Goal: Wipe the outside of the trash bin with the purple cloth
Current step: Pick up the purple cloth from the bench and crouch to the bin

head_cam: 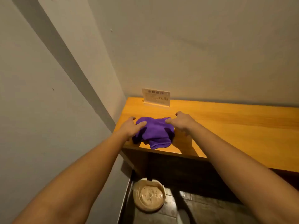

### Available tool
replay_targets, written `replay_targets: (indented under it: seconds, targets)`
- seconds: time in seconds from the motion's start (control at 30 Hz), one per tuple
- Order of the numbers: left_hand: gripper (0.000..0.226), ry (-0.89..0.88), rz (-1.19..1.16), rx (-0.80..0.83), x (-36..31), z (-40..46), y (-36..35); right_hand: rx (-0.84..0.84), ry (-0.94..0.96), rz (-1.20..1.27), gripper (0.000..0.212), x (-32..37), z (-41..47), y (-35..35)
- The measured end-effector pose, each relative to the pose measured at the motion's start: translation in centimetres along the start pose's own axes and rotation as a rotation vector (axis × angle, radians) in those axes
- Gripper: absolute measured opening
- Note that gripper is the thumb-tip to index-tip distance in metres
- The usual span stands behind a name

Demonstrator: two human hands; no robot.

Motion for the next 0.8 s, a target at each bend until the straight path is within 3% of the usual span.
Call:
replay_targets:
  seconds: [0.13,0.23,0.4,0.57,0.7,0.8]
  targets:
    - [0.088,0.089,-0.184,-0.185,1.1,0.7,-0.9,-0.006,-0.004,0.101,0.082,0.1,1.2,-1.5]
    - [0.071,0.122,-0.318,-0.26,2.0,0.4,-2.0,0.021,0.007,0.337,0.07,0.8,1.0,-3.3]
    - [0.02,0.22,-0.907,-0.116,3.4,-2.7,-5.4,0.066,0.112,0.67,0.049,1.3,-0.2,-5.8]
    - [0.024,0.199,-1.305,0.055,1.4,-6.4,-5.7,0.226,0.126,1.136,0.036,2.5,-2.2,-6.3]
    - [0.026,0.092,-1.346,0.009,1.0,-10.0,-4.4,0.404,0.192,1.292,0.042,4.0,-5.7,-7.1]
    - [0.03,-0.015,-1.133,-0.059,2.2,-13.1,-3.1,0.319,0.27,1.142,0.039,3.8,-8.7,-7.7]
Point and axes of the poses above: each hand's wrist, its own z-axis towards the middle knuckle, its own y-axis out of the back of the hand, x = y × z, the point moved 8 cm from there along z, towards the middle knuckle, and after that the axes turned 10 degrees about -z, right-handed, at the moved point
